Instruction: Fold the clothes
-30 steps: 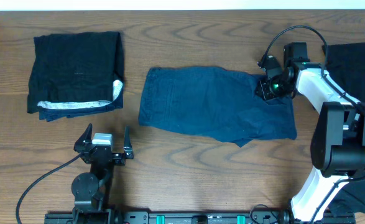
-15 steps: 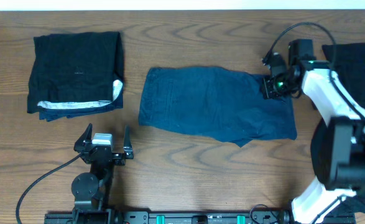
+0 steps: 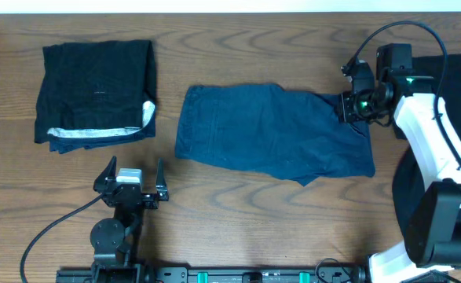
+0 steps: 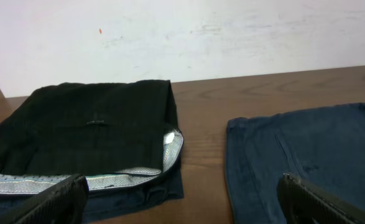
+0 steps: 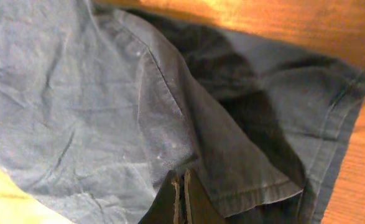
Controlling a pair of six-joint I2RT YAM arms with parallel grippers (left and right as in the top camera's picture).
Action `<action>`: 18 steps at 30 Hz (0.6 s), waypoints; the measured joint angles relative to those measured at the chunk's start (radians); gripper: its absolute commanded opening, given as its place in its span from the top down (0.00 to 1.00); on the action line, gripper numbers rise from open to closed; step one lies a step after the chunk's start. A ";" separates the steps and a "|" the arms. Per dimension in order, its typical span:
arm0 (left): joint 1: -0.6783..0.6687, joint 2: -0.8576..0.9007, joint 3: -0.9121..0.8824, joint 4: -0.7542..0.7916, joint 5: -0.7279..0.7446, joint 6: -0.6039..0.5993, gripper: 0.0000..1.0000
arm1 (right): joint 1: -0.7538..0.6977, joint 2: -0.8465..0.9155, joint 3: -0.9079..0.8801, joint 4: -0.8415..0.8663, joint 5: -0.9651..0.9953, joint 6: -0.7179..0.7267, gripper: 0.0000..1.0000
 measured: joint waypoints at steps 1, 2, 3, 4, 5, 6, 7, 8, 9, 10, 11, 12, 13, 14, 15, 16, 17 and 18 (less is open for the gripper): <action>0.000 0.000 0.000 0.006 0.006 -0.001 0.02 | 0.002 0.005 0.000 -0.008 0.000 0.002 0.99; 0.000 0.000 0.000 0.012 0.025 -0.002 0.02 | 0.006 0.011 0.000 -0.014 0.000 0.002 0.99; 0.000 0.000 0.000 0.014 0.044 -0.003 0.02 | 0.008 0.014 0.000 -0.016 0.000 0.002 0.99; 0.000 0.000 0.000 0.014 0.072 -0.006 0.02 | 0.011 0.017 0.000 -0.017 0.000 0.002 0.99; 0.000 0.000 0.003 0.010 0.097 -0.013 0.02 | 0.012 0.017 0.000 -0.018 0.000 0.002 0.99; 0.000 0.002 0.014 -0.010 0.120 -0.027 0.02 | 0.014 0.017 0.000 -0.017 0.000 0.003 0.99; 0.000 0.010 0.037 -0.058 0.143 -0.050 0.02 | 0.016 0.017 0.000 -0.017 0.000 0.004 0.99; 0.000 0.021 0.057 -0.087 0.158 -0.062 0.02 | 0.017 0.017 0.000 -0.018 0.000 0.004 0.99; 0.000 0.039 0.083 -0.115 0.168 -0.074 0.02 | 0.017 0.018 0.000 -0.017 0.000 0.004 0.99; 0.000 0.070 0.123 -0.156 0.180 -0.083 0.02 | 0.018 0.018 0.000 -0.016 0.001 0.004 0.99; 0.000 0.112 0.173 -0.197 0.187 -0.090 0.02 | 0.018 0.018 0.000 -0.016 0.000 0.005 0.99; 0.000 0.161 0.232 -0.229 0.193 -0.096 0.02 | 0.018 0.018 0.000 -0.015 0.000 0.005 0.99; 0.000 0.207 0.287 -0.256 0.198 -0.102 0.02 | 0.018 0.018 0.000 -0.014 0.001 0.005 0.99; 0.000 0.267 0.360 -0.295 0.205 -0.106 0.02 | 0.018 0.018 0.000 -0.012 0.001 0.005 0.99; 0.000 0.333 0.435 -0.336 0.208 -0.108 0.02 | 0.018 0.018 0.000 -0.011 0.001 0.005 0.99; 0.000 0.397 0.506 -0.369 0.210 -0.110 0.02 | 0.018 0.018 0.000 -0.008 0.001 0.005 0.99; 0.000 0.483 0.595 -0.425 0.212 -0.109 0.02 | 0.018 0.018 0.000 -0.005 0.002 0.005 0.99; 0.000 0.567 0.679 -0.468 0.213 -0.112 0.02 | 0.018 0.018 0.000 -0.005 0.002 0.005 0.99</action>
